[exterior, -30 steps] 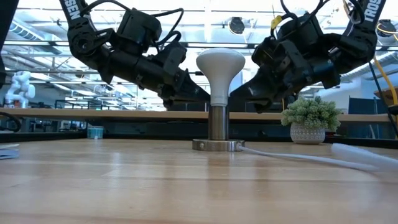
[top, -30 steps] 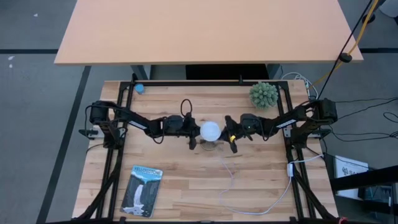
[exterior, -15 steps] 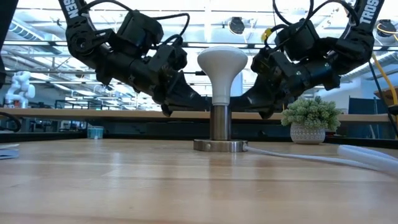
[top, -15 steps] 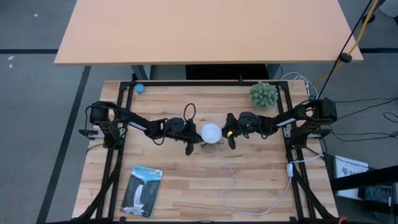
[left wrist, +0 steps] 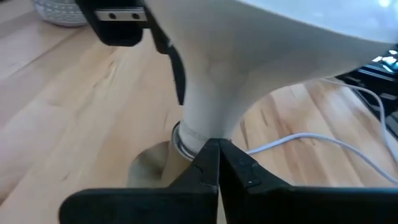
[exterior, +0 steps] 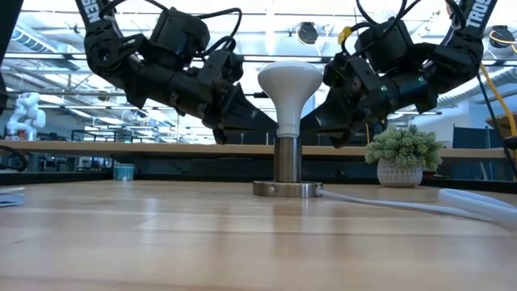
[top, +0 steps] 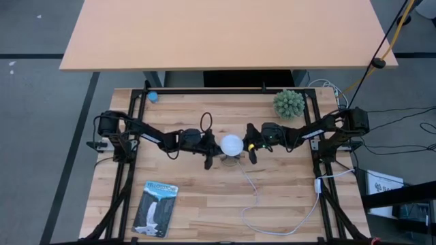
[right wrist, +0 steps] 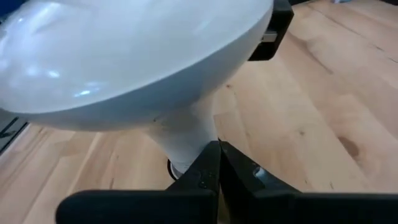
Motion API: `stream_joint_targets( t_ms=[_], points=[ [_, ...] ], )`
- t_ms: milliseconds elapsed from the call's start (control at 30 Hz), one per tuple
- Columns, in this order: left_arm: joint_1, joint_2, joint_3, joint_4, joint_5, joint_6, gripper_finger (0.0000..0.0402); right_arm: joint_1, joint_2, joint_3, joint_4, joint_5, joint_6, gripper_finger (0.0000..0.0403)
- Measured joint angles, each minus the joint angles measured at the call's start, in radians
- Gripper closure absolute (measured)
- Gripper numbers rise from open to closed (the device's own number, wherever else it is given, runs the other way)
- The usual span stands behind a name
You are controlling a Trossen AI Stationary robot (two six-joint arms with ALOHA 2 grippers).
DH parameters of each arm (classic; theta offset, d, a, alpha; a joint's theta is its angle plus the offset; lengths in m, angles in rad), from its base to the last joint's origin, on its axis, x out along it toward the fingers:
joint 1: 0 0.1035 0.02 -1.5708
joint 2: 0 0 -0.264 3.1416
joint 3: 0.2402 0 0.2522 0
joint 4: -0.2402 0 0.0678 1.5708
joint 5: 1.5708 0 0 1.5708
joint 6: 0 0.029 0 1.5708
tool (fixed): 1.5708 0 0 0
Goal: Screw lightbulb
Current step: Insert the lightbulb into the lamp
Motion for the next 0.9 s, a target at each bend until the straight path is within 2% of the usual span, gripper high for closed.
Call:
stream_joint_targets(
  t_ms=[100,333,533,767,900],
  points=[
    [0.011,0.0,0.0,-0.002,-0.006,0.0,0.0401,-0.001,0.0,0.0,-0.002,-0.013,0.025,0.0403],
    [0.037,0.0,0.0,0.001,-0.083,-0.001,0.0401,0.002,0.0,0.001,-0.001,-0.166,0.04,0.0403],
    [0.037,0.0,0.0,-0.027,-0.1,-0.006,0.0401,0.002,0.0,0.001,-0.031,-0.169,0.04,0.0403],
    [0.028,0.001,0.0,-0.187,-0.107,-0.031,0.0401,-0.01,0.0,0.001,-0.153,-0.166,0.035,0.0403],
    [0.021,0.001,-0.026,-0.167,-0.109,-0.033,0.0401,-0.028,-0.002,0.001,-0.196,-0.161,0.044,0.0403]
  ],
)
